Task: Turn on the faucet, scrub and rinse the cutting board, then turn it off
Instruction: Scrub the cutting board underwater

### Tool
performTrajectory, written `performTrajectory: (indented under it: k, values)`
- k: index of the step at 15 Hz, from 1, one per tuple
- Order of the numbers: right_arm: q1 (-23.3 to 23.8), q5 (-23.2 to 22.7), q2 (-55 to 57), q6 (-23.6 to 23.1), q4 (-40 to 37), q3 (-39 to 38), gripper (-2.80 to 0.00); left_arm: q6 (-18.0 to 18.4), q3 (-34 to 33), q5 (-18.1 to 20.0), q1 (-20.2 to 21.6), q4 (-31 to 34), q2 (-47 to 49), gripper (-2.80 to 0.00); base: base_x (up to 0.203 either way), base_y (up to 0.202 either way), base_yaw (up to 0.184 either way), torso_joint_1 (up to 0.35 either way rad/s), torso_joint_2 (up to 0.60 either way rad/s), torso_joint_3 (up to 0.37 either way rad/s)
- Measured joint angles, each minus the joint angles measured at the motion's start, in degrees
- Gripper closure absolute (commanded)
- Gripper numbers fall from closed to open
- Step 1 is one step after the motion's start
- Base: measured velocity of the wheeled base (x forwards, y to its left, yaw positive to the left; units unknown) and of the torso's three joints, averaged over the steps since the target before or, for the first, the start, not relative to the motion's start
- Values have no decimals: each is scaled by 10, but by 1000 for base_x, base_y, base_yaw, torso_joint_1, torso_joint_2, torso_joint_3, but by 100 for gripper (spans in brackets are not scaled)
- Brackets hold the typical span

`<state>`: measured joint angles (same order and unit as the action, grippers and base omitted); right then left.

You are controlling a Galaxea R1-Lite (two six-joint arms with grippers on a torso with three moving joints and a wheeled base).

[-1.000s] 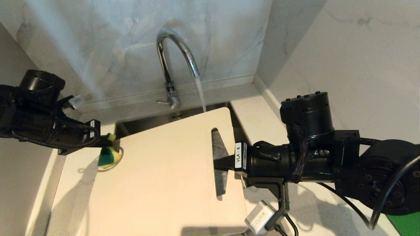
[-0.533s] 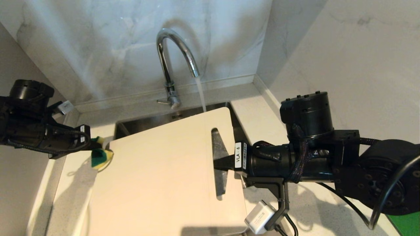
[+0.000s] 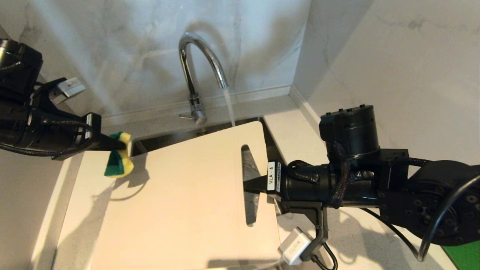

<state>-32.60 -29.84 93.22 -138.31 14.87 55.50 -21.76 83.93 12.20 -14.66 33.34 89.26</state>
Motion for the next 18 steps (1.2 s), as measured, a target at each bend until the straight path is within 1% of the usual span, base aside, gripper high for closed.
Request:
performTrajectory:
  k: [2, 4, 5, 6, 7, 8, 9, 10, 12, 14, 15, 18]
  values:
    - [1, 0, 2, 0, 0, 1, 0, -22, 23, -7, -79, 35, -7, 0, 0, 0, 0, 0, 0, 0]
    - [1, 0, 4, 0, 0, 1, 0, -42, 29, -30, -160, 49, -7, 0, 0, 0, 0, 0, 0, 0]
    - [1, 1, 4, 0, 0, 1, 0, -54, 28, -49, -200, 50, -1, 0, 0, 0, 0, 0, 0, 0]
    - [1, 1, 5, 0, 0, 1, 0, -61, 25, -70, -232, 51, 10, 0, 0, 0, 0, 0, 0, 0]
    - [1, 0, 5, 0, 0, 1, 0, -63, 24, -93, -255, 48, 24, 0, 0, 0, 0, 0, 0, 0]
    - [1, 1, 4, 0, 0, 1, 0, -65, 22, -119, -270, 41, 39, 0, 0, 0, 0, 0, 0, 0]
    - [2, 1, 3, 0, 1, 1, 0, -66, 16, -144, -279, 26, 52, 0, 0, 0, 0, 0, 0, 0]
    - [4, 0, 2, 1, 1, 0, 0, -65, 7, -152, -282, 13, 60, 0, 0, 0, 0, 0, 0, 0]
    - [6, 1, -1, 4, 0, -1, 0, -57, -24, -156, -276, -30, 71, 0, 0, 0, 0, 0, 0, 0]
    - [7, 4, -4, 9, -1, -1, 0, -45, -61, -157, -248, -78, 76, 0, 0, 0, 0, 0, 0, 0]
    - [7, 3, -5, 9, -1, -1, 0, -41, -75, -156, -231, -90, 77, 0, 0, 0, 0, 0, 0, 0]
    - [7, 2, -7, 9, -1, -1, 0, -29, -115, -150, -186, -102, 76, 0, 0, 0, 0, 0, 0, 0]
